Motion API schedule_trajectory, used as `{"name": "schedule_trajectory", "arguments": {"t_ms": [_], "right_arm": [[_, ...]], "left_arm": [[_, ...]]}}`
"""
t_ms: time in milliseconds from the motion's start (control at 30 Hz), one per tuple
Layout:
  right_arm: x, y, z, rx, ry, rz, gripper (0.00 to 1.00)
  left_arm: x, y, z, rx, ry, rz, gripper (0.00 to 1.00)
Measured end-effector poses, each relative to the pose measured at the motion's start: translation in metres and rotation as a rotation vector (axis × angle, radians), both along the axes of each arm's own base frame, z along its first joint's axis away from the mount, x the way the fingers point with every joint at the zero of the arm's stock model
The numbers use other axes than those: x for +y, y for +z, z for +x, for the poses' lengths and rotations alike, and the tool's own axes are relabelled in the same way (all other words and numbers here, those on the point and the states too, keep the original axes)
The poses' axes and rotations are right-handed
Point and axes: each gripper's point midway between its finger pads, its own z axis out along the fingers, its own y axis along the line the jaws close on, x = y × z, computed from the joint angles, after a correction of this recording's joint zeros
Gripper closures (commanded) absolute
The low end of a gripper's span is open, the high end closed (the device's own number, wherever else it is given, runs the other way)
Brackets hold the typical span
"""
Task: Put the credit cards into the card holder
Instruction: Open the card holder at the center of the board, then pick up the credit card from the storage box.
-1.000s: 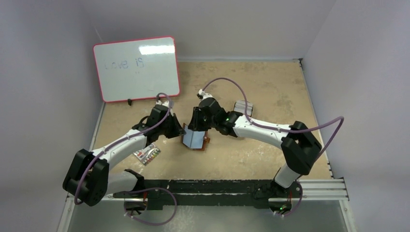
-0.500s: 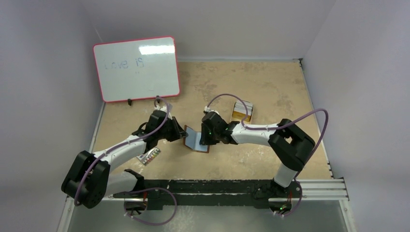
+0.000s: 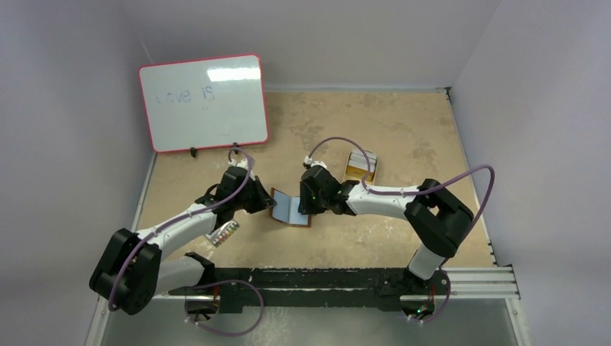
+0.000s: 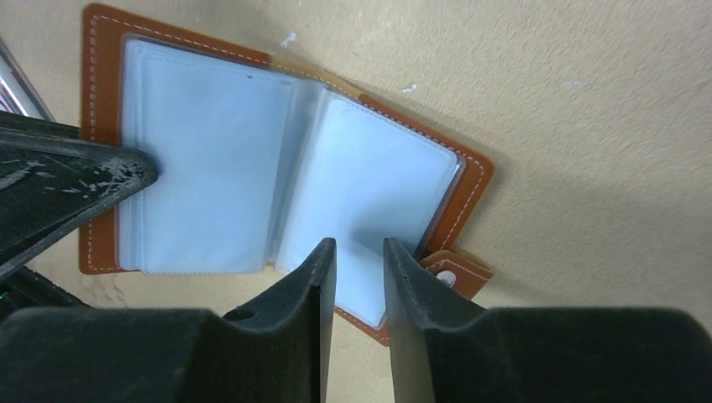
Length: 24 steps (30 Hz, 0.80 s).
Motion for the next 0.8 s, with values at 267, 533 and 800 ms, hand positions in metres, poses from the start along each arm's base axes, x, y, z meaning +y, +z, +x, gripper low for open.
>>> {"name": "schedule_trajectory", "arguments": {"t_ms": [267, 533, 800], "right_arm": [[-0.01, 0.069, 0.039, -0.224, 0.034, 0.058, 0.62], [-0.07, 0.141, 0.107, -0.543, 0.052, -0.095, 0.58], [-0.112, 0.131, 0.118, -0.578, 0.184, -0.386, 0.38]], "left_arm": [[-0.005, 0.006, -0.003, -0.002, -0.026, -0.027, 1.0], [-0.009, 0.016, -0.005, -0.023, -0.046, -0.059, 1.0], [-0.011, 0.019, -0.008, -0.017, -0.062, -0.071, 1.0]]}}
